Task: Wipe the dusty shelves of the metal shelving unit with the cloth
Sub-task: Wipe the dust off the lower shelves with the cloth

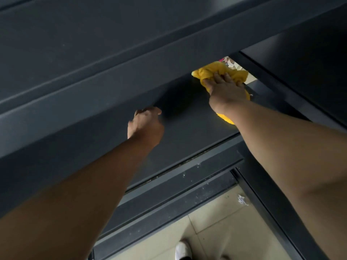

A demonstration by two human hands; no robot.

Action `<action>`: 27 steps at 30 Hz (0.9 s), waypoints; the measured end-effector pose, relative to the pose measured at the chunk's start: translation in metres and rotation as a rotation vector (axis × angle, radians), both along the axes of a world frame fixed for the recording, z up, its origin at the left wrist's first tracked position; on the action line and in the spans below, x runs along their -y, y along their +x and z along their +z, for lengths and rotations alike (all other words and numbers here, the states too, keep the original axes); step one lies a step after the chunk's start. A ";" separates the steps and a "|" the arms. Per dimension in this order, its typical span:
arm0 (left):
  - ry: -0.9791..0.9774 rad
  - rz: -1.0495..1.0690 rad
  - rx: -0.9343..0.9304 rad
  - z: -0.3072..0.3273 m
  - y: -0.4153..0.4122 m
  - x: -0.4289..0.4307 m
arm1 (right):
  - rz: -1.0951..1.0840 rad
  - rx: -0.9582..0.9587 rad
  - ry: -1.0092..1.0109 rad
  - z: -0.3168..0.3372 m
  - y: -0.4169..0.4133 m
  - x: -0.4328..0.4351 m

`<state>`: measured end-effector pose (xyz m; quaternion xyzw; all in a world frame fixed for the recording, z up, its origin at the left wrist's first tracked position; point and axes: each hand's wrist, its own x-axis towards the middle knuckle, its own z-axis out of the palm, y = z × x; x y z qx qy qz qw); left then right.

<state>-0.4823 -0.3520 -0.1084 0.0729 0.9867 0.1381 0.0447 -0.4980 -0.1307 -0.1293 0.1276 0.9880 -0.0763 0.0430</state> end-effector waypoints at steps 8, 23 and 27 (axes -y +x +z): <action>-0.122 0.031 0.071 -0.002 0.033 -0.020 | -0.083 0.057 -0.029 0.003 0.057 -0.033; 0.075 -0.087 0.051 0.000 0.104 0.003 | -0.183 0.043 -0.025 0.011 0.145 0.000; 0.102 -0.158 0.059 0.012 0.130 0.038 | -0.237 0.031 -0.263 0.012 0.176 0.038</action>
